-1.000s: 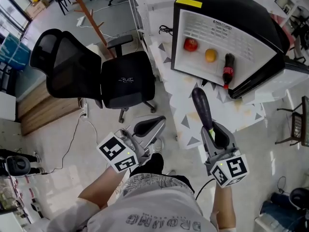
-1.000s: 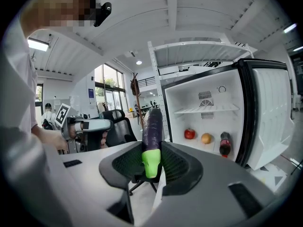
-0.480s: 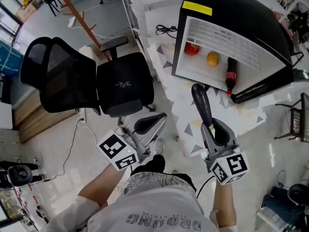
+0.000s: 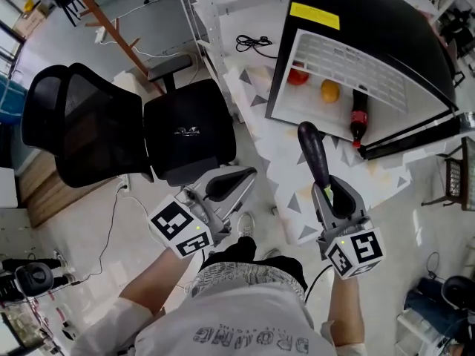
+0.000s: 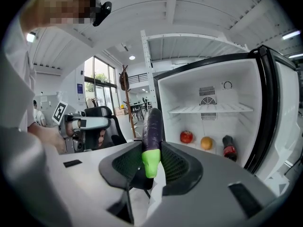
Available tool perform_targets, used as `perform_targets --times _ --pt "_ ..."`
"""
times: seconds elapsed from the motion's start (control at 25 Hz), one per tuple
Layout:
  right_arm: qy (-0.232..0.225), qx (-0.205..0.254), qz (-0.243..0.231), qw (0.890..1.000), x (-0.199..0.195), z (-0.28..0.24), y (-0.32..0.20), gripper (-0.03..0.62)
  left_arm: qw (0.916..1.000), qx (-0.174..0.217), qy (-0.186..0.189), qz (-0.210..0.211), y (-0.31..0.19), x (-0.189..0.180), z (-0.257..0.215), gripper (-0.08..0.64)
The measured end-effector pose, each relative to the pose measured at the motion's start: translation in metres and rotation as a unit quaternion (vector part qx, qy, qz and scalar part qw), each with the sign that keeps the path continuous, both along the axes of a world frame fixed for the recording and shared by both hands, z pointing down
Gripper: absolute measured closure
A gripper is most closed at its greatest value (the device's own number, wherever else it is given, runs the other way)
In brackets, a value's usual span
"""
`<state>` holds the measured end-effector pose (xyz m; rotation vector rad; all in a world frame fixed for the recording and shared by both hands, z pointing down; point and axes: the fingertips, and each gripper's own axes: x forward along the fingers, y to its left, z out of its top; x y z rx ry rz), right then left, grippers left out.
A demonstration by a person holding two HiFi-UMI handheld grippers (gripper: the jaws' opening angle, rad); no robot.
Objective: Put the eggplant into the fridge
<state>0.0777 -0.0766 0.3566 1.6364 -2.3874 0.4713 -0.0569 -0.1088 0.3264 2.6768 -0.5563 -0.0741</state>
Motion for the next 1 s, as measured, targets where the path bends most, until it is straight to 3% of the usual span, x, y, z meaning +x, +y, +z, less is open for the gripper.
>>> perform_targets --times 0.56,1.0 --pt "0.030 0.001 0.001 1.000 0.018 0.007 -0.025 0.474 1.0000 -0.008 -0.001 0.003 -0.015 0.010 0.009 0.552" --pt "0.049 0.007 -0.028 0.998 0.055 0.020 -0.064 0.474 0.9993 -0.019 -0.021 -0.025 -0.031 0.030 0.021 0.552"
